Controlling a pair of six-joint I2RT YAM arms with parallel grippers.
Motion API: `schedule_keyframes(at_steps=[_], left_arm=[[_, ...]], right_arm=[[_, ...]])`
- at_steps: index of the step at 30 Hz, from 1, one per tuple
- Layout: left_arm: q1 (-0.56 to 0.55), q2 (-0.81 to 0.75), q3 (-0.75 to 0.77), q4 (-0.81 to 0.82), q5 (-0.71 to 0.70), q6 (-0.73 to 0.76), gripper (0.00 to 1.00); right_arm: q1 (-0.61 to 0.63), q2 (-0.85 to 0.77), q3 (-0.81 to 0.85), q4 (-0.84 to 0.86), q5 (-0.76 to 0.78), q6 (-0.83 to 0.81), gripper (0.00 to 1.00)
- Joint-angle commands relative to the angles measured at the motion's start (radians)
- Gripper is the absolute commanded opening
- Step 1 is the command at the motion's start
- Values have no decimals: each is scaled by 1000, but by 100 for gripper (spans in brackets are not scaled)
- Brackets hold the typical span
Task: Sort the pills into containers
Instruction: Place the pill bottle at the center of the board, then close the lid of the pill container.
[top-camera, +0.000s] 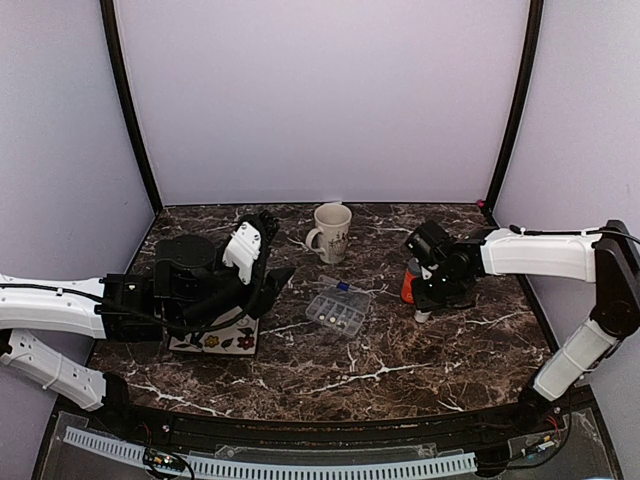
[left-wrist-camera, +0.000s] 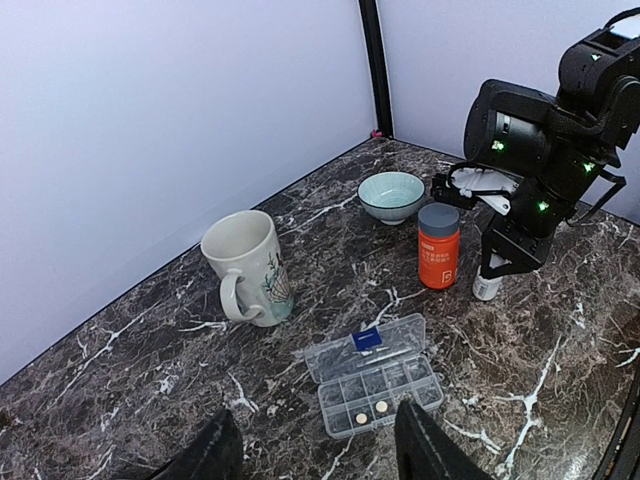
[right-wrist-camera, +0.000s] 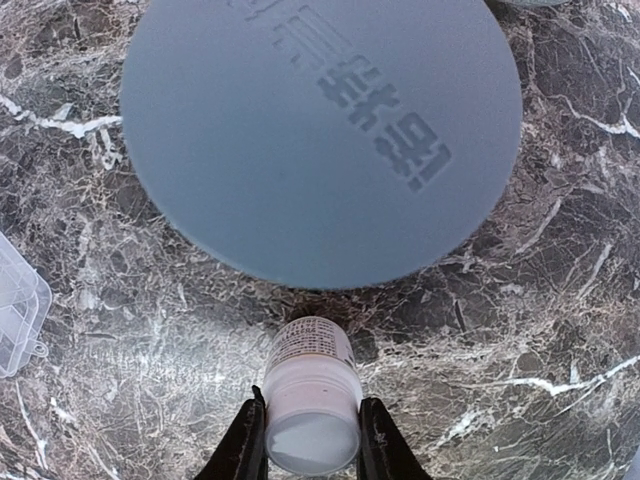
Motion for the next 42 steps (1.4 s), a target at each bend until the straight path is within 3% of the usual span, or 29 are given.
schedule_keyframes(at_steps=[1, 22, 42], left_arm=[[8, -6, -4, 9, 0, 9, 53], [17, -2, -11, 21, 9, 10, 53], [22, 7, -19, 3, 26, -27, 53]], right_arm=[[-12, 13, -14, 30, -16, -7, 17], [-14, 0, -6, 15, -27, -8, 44], [9, -136, 117, -79, 31, -7, 49]])
